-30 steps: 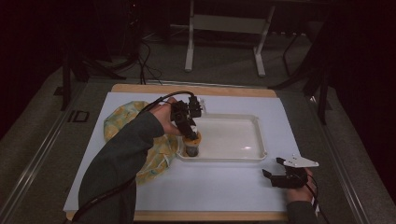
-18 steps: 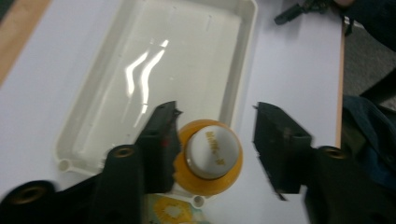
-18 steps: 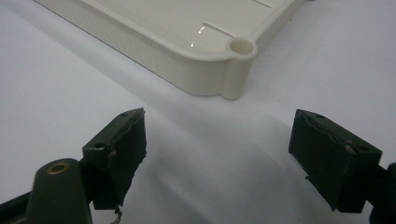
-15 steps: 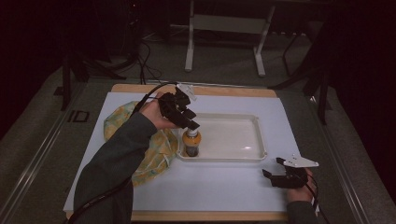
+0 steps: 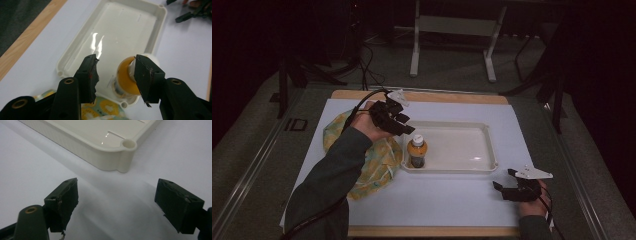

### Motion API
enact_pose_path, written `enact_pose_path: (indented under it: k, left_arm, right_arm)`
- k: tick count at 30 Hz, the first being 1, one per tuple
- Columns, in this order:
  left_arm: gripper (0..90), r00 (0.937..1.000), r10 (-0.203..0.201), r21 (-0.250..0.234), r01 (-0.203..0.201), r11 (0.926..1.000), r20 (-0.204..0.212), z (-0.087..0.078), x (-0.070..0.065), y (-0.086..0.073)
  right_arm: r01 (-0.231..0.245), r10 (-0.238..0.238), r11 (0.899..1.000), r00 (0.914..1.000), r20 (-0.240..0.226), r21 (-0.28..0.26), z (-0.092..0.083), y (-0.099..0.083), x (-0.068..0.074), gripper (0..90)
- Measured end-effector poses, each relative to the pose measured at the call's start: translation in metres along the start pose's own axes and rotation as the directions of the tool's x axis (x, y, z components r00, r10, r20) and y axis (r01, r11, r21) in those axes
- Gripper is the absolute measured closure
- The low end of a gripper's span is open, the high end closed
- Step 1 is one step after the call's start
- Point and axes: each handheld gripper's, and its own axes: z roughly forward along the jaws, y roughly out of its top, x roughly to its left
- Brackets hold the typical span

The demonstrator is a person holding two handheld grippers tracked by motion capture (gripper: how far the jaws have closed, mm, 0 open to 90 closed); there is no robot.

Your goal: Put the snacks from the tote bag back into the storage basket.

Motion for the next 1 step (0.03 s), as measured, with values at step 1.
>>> enact_pose_path:
  k: [1]
  left_arm:
    - [53.3,1.0000,-0.004,0.000,0.004,1.0000,-0.008,-0.0010,0.0013,-0.0042]
  right_arm:
    - [0.002,-0.002,1.000,1.0000,0.000,0.003,0.0002,0.0001,-0.0001,18.5]
